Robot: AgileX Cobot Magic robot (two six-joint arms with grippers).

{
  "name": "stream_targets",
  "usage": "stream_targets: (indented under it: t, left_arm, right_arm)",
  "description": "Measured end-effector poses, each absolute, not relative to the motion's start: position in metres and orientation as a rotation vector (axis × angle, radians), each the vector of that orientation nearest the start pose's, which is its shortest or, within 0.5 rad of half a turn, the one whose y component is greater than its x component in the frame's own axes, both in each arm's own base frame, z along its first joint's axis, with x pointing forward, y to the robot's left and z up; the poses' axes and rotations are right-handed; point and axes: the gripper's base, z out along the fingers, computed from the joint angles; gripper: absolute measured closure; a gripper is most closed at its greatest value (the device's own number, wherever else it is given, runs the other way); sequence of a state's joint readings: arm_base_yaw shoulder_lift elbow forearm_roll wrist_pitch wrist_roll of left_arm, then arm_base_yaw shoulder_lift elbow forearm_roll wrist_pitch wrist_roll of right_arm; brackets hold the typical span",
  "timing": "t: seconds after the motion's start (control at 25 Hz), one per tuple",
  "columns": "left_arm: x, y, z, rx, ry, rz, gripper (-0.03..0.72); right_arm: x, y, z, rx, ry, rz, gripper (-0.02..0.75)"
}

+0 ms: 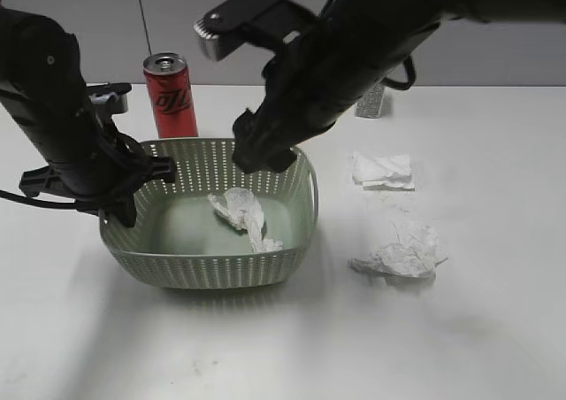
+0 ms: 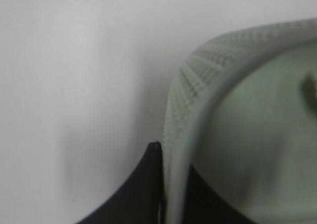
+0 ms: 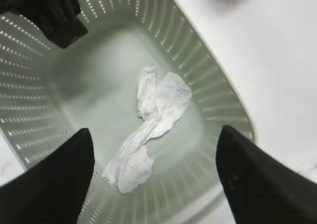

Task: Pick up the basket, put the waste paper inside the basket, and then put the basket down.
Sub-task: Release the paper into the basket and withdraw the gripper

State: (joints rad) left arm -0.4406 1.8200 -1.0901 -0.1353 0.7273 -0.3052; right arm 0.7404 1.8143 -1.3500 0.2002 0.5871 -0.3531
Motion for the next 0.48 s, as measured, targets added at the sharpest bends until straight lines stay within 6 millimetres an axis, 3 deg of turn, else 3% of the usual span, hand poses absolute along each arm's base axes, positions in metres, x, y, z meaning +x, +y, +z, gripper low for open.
stream_targets:
  t: [0.12,0.2,0.36,0.48]
  left_arm:
    - [0.303,-0.152,0.166,0.064,2.981,-0.248,0.688]
    - [0.303,-0.152,0.166,0.064,2.981,-0.248,0.688]
    - [0.304,-0.152,0.166,0.063,2.978,-0.251,0.688]
    - [0.305,-0.153,0.166,0.062,2.967,-0.255,0.688]
  right_arm:
    - [0.299,0.250,0.259,-1.063,2.321,0.325,0.166]
    - [0.314,0.223,0.258,-0.948,2.398,0.296,0.167]
    - [0.324,0.162,0.217,-0.747,2.618,0.223,0.167]
    - [0.308,0.143,0.181,-0.704,2.710,0.198,0.167]
